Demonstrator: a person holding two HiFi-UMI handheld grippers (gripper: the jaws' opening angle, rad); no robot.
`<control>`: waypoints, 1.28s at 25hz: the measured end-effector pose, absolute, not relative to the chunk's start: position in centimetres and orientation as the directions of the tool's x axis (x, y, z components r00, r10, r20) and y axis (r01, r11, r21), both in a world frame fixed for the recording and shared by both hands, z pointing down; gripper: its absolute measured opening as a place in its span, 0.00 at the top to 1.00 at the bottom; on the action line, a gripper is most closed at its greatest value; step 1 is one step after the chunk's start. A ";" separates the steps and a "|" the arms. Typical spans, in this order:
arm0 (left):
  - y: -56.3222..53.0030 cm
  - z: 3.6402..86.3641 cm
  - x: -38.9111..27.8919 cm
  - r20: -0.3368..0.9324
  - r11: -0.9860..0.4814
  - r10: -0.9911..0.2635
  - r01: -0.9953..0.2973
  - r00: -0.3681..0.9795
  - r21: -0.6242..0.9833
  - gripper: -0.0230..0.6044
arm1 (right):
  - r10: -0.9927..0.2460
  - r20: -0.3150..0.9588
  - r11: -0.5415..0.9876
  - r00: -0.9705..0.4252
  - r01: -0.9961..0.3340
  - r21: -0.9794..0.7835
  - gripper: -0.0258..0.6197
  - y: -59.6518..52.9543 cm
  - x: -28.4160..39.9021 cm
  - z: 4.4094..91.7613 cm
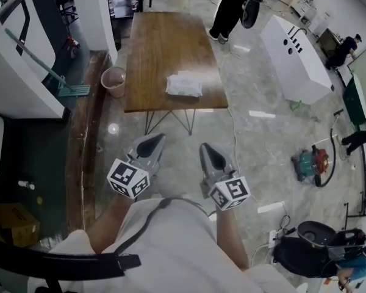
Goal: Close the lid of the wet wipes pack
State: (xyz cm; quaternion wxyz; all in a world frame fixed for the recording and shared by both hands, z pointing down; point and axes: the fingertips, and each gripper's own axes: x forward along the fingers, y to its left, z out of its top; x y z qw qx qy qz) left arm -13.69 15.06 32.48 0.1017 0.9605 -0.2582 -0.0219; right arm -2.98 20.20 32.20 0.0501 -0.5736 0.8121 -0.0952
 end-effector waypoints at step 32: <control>6.2 33.2 -11.8 0.038 -0.802 -0.564 -0.558 0.825 0.211 0.96 | -0.923 0.029 0.365 -0.384 -0.897 -0.250 0.95 10.2 1.6 33.0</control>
